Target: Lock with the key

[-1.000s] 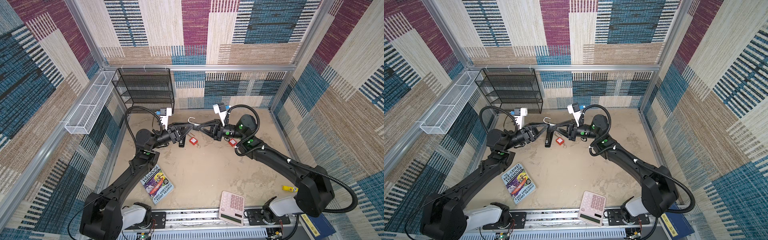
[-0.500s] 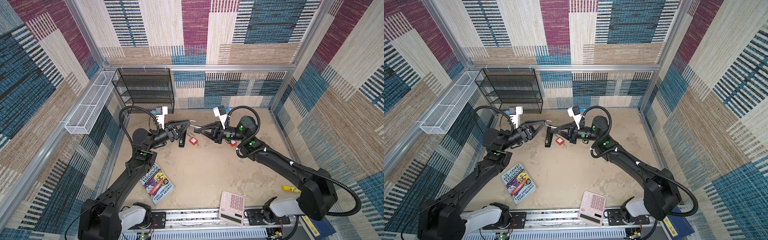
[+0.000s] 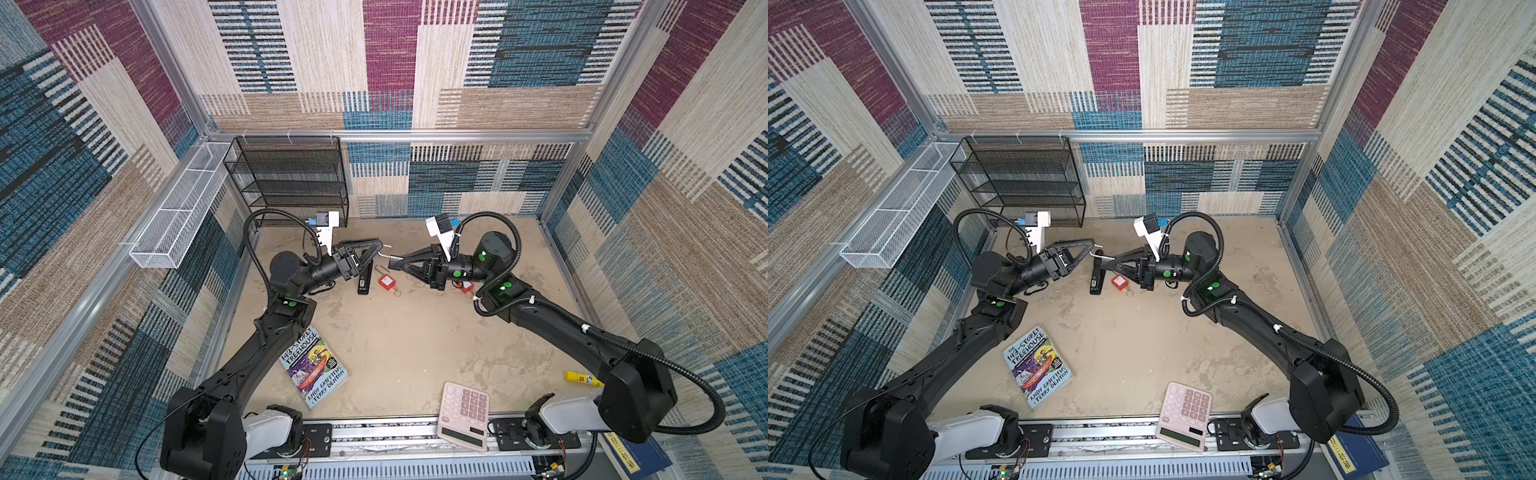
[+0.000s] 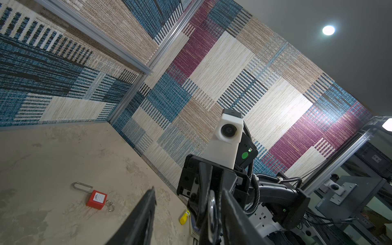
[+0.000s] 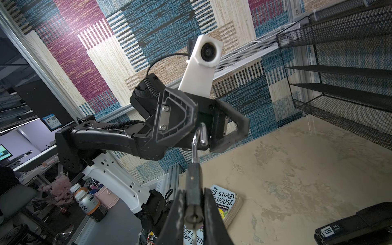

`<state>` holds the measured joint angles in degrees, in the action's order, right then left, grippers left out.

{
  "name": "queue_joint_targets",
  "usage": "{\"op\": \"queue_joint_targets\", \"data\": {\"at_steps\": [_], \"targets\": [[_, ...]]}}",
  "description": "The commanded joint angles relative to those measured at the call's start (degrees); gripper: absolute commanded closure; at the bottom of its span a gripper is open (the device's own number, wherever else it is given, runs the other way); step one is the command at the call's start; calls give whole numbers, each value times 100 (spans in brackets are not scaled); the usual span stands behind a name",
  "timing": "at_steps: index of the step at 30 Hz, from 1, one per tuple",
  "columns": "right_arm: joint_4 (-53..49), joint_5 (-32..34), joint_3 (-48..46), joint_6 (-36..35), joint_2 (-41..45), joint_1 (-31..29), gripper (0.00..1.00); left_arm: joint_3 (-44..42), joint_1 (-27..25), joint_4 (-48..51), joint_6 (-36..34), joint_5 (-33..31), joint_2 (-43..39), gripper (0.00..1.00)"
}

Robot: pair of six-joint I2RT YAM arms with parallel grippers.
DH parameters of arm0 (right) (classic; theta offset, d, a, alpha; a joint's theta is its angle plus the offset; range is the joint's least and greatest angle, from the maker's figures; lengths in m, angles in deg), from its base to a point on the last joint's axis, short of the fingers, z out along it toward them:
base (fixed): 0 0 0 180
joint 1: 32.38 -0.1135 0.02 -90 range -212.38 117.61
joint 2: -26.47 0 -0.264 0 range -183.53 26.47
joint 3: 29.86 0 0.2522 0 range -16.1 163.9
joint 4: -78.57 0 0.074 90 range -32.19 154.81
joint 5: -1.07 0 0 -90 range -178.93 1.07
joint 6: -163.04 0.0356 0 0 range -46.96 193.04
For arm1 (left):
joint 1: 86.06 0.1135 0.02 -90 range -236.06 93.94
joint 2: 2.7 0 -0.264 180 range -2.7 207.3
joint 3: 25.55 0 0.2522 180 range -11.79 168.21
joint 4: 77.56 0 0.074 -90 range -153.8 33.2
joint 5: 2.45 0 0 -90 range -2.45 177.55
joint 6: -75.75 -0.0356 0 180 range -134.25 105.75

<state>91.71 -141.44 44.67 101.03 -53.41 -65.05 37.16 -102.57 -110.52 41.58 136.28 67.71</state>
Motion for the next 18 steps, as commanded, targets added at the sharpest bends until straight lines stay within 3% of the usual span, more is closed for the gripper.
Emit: {"op": "queue_joint_targets", "data": {"at_steps": [1, 18], "targets": [[39, -119, 89, -117, 42, -3, 99, 65, 8, 57, 3, 94, -6, 49], [-168, 74, 195, -389, 131, -3, 100, 138, 23, 629, -198, 32, -59, 59]]}}
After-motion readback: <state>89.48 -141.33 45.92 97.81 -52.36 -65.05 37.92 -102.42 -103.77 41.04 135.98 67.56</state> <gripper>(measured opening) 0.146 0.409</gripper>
